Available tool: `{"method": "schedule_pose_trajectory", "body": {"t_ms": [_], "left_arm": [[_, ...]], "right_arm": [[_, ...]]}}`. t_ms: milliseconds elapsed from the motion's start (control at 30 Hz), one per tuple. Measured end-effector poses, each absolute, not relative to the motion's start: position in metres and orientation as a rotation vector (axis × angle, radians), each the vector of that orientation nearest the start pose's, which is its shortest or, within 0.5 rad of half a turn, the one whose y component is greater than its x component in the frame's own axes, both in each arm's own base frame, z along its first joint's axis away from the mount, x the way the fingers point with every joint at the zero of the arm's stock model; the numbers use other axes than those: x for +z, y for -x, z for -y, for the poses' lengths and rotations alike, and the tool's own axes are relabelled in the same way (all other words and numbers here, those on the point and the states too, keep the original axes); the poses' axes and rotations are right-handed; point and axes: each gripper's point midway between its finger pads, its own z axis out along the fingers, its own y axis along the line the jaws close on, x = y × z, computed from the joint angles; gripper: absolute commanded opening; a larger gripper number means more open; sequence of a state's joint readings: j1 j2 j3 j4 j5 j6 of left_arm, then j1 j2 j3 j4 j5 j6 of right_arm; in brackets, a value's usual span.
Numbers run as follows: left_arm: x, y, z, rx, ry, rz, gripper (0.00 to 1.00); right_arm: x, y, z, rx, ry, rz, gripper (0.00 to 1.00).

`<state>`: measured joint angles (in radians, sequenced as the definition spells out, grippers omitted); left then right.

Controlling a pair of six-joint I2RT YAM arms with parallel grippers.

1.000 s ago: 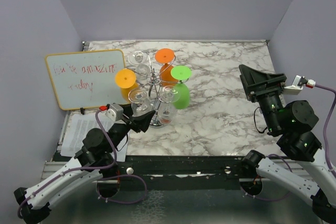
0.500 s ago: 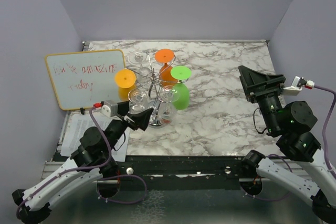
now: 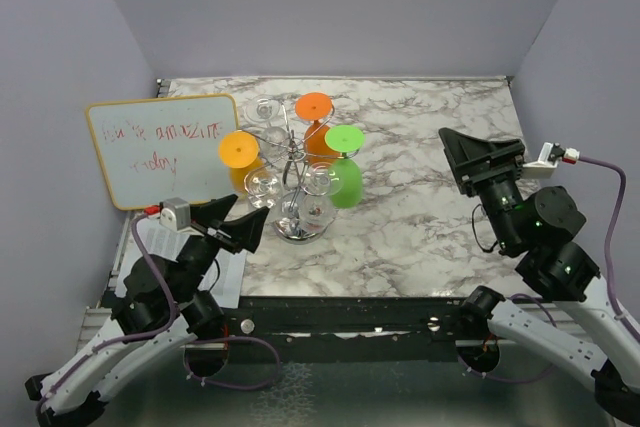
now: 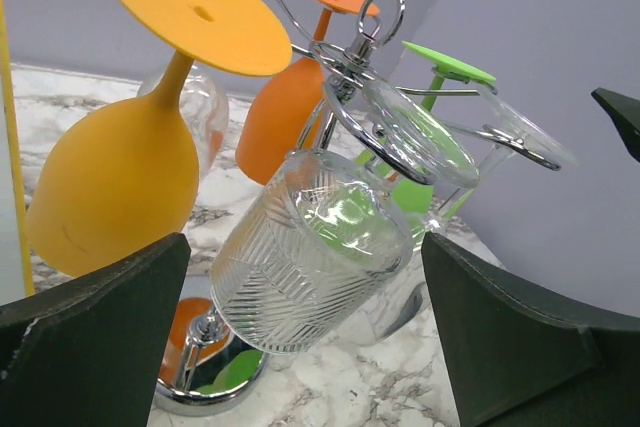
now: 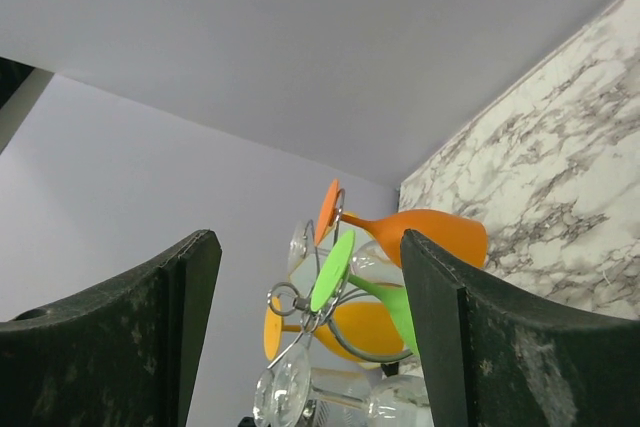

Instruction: Place the wine glass upside down on the wine glass rack

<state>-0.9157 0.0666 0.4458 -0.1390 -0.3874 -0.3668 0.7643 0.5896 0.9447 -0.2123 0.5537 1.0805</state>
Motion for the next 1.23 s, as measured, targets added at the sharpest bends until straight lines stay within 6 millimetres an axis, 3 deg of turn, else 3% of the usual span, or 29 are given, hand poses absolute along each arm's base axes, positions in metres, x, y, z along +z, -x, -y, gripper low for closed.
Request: {"method": "schedule_pose_trajectory", "body": {"t_ms": [167, 333, 467, 667, 867, 1033, 1233], "left_arm": [[0.306, -0.163, 0.118, -0.806, -0.003, -1.411, 0.99], [0.327, -0.157, 0.092, -0.777, 0.068, -1.387, 0.99], [0.355, -0.153, 0.058, -0.722, 0.171, -1.340, 0.99], [0.394, -0.149, -0.010, -0.526, 0.396, -1.321, 0.99], [0.403, -0.151, -0.039, -0.311, 0.460, -1.407, 0.99], [0.396, -0.152, -0.046, -0.190, 0.439, -1.470, 0.99], [0.388, -0.151, -0.052, -0.130, 0.422, -1.501, 0.99]], "right_arm": [[0.401, -0.232, -0.140, 1.048, -0.675, -1.446, 0.80], [0.375, -0.234, -0.140, 0.905, -0.580, -1.553, 0.80], [0.350, -0.233, -0.130, 0.706, -0.493, -1.688, 0.81], [0.331, -0.221, -0.093, 0.435, -0.435, -1.798, 0.85], [0.340, -0.204, -0.062, 0.335, -0.389, -1.773, 0.89], [0.356, -0.196, -0.046, 0.306, -0.377, -1.731, 0.90], [0.357, -0.193, -0.041, 0.274, -0.348, -1.732, 0.90]]}}
